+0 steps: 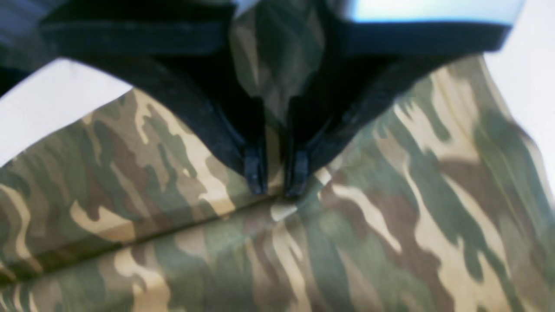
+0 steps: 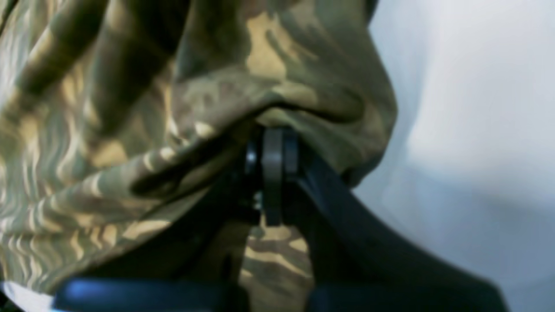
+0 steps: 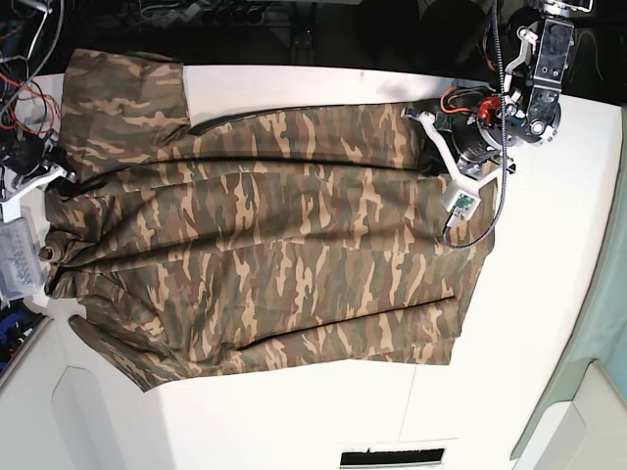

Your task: Layout the t-shirt on the table in an organized manner, then fold the t-shirt properly

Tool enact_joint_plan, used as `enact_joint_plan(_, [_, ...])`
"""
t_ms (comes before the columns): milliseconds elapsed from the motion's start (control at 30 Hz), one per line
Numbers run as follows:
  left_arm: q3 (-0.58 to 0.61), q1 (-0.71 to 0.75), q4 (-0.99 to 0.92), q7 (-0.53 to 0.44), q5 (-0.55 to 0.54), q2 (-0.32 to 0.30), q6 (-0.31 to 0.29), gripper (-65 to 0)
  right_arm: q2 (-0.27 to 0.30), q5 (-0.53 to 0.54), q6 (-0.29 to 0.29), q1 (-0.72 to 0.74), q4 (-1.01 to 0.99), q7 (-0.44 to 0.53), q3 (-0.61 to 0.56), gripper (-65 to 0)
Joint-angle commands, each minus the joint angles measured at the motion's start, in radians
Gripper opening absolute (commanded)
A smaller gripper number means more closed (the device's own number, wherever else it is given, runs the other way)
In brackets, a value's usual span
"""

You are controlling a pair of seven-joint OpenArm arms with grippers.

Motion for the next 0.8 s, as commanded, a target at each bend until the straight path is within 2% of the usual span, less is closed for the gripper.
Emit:
enact_joint_plan(0, [-0.002, -0.023, -0.016, 0.019, 0.014, -0.001, 0.008, -53.0, 0.023, 0.000, 0.002, 0.031, -0.002, 0.009, 0.005, -65.0])
enact_joint_plan(200, [-0.002, -0.124, -0.141, 0.019, 0.018, 0.009, 0.007, -53.0, 0.023, -0.016, 0.000, 0.108, -0.058, 0.009, 0.005, -65.0])
enact_joint_plan(300, [-0.002, -0.161, -0.142, 0.072, 0.013, 0.009, -0.057, -52.0, 0.037, 0.058, 0.001, 0.113, -0.050, 0.027, 0.005, -65.0])
enact_joint_plan(367, [-0.002, -0.167, -0.139, 0.103, -0.005, 0.006, -0.082, -44.4, 0.059, 0.104, 0.000, 0.110, -0.036, 0.035, 0.005, -65.0])
enact_joint_plan(433, [-0.002, -0.158, -0.125, 0.106, -0.010, -0.001, -0.083, -36.5, 0.083, 0.129, -0.001, 0.105, -0.020, 0.034, 0.006, -64.0])
enact_joint_plan(533, [-0.002, -0.129, -0.063, 0.095, -0.042, -0.035, -0.081, -34.7, 0.120, 0.130, -0.002, 0.099, 0.023, -0.024, 0.008, -44.4])
enact_joint_plan(600, [-0.002, -0.110, 0.001, 0.096, -0.071, -0.063, -0.064, -34.7, 0.144, 0.149, -0.002, 0.100, 0.051, -0.095, 0.011, -36.7])
enact_joint_plan(767, [-0.002, -0.035, 0.164, 0.096, -0.114, -0.113, -0.063, -34.7, 0.207, 0.265, -0.002, 0.040, 0.108, -0.225, 0.013, -36.1])
